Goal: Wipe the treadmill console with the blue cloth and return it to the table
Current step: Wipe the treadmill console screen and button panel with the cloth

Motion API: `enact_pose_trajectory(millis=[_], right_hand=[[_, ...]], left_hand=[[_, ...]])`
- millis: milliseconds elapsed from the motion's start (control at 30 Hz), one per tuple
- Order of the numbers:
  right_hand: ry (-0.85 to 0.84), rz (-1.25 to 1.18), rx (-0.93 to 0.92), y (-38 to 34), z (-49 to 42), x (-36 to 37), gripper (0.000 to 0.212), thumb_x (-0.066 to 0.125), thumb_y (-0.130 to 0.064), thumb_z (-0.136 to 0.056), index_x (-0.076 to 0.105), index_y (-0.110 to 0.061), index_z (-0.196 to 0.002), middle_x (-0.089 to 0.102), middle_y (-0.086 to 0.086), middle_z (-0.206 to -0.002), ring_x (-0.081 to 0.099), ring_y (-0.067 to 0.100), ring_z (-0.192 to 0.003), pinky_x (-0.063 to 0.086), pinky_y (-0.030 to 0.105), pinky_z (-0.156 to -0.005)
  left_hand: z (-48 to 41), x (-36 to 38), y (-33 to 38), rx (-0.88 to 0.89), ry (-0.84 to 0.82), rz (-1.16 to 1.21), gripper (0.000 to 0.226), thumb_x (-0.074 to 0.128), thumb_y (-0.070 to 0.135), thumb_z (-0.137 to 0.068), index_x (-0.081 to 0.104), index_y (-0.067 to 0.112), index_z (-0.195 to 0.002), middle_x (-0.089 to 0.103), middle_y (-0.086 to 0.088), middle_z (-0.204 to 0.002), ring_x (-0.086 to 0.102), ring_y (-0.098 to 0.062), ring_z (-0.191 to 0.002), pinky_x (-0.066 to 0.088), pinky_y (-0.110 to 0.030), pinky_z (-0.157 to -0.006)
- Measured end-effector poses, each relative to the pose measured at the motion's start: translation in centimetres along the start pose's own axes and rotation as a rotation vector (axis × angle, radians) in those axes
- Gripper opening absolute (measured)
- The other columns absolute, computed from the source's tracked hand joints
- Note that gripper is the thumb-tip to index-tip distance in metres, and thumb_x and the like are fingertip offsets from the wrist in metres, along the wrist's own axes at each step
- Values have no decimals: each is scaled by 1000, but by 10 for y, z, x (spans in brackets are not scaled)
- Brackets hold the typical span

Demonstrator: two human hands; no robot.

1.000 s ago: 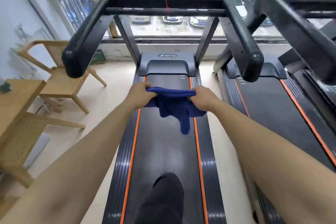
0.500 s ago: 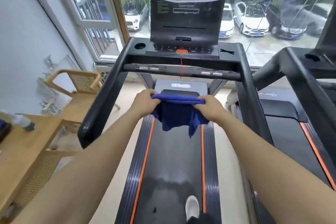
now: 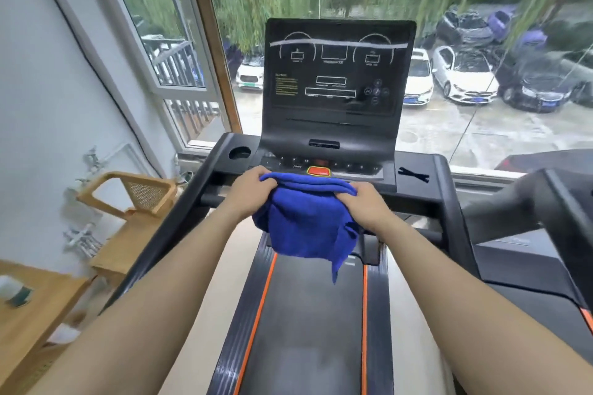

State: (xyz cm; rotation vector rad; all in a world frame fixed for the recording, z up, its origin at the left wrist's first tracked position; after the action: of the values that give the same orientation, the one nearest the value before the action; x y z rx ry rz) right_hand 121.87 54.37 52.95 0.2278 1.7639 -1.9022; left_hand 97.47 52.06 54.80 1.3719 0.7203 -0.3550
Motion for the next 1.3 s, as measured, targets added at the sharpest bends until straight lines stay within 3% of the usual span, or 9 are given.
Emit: enact_pose_trajectory(millis=[167,267,433,600,800,900,1100,1200,1300], right_hand=[[-41,-54,-13,-12,-74,-9,22,56,-15,-95,75,-7,-87,69,7,-73,55,10,-64,45,28,-63],[-42,-101,-5,-23,-123,-13,25,61,-21,-98,73,-8,-81,64,-5,-64,53,4,-55,42,18,-53],[-99,-143,-3,-47,-205,-16,3,73,-23,-90,74,-21,-87,71,-6,-80,63,6,-72,48,23,-65],[87,-252,87,-52,-272,-20,44,61,-21,-61,58,-14,-104,61,1,-96,59,13,-86,45,29,-76],[165,-334,-2,-59,-314,-23,30,57,-6,-64,59,-20,-90,62,6,-80,56,17,-72,44,27,-59],[200,-340,-43,-66,-335,-26,27,55,-3,-64,69,-23,-76,67,0,-80,58,14,-73,47,21,-60],[422,-268,-245,-119,-385,-40,44,50,14,-76,74,-20,-88,75,-9,-93,68,8,-88,52,24,-79],[528,-197,-363,-158,-414,-51,41,50,4,-76,72,-24,-96,71,-2,-102,67,13,-96,53,29,-86],[711,-10,-472,-194,-448,-55,41,50,1,-84,70,-22,-112,58,-1,-110,60,17,-99,44,21,-88]], left_hand=[[-79,2,13,12,-8,138,6,55,16,-86,59,16,-91,61,3,-84,53,-16,-78,40,-33,-69],[-132,0,17,29,-25,214,26,54,22,-74,55,14,-98,57,2,-83,52,-17,-77,39,-36,-72],[-234,-3,27,81,-55,353,33,49,5,-69,38,14,-98,43,-1,-71,44,-16,-54,36,-22,-51],[-319,-23,23,165,57,230,27,50,-4,-84,43,22,-87,48,4,-77,46,-14,-65,41,-24,-60],[-377,-32,23,146,-61,443,26,49,-12,-83,44,14,-81,35,2,-64,34,-1,-45,32,-14,-44],[-397,-36,28,149,-41,612,20,51,0,-73,43,18,-72,33,0,-60,33,-8,-43,28,-18,-40],[-428,-51,59,272,364,439,21,52,8,-75,55,28,-72,59,10,-78,57,-13,-76,48,-30,-73],[-445,-58,92,384,519,370,24,54,1,-80,66,20,-87,61,1,-100,57,-1,-86,44,-11,-81],[-475,-54,120,493,616,228,28,51,-2,-88,70,6,-106,56,-10,-116,56,-12,-105,36,-7,-94]])
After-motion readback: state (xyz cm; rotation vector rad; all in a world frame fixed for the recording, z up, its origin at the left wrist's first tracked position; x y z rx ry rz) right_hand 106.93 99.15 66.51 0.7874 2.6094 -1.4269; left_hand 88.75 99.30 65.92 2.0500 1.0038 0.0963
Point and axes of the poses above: each hand's wrist, its own z-axis away from the middle knuckle, its own x-axis out of the palm, y = z × x, the point moved 4 cm from there along -z, towards the middle knuckle
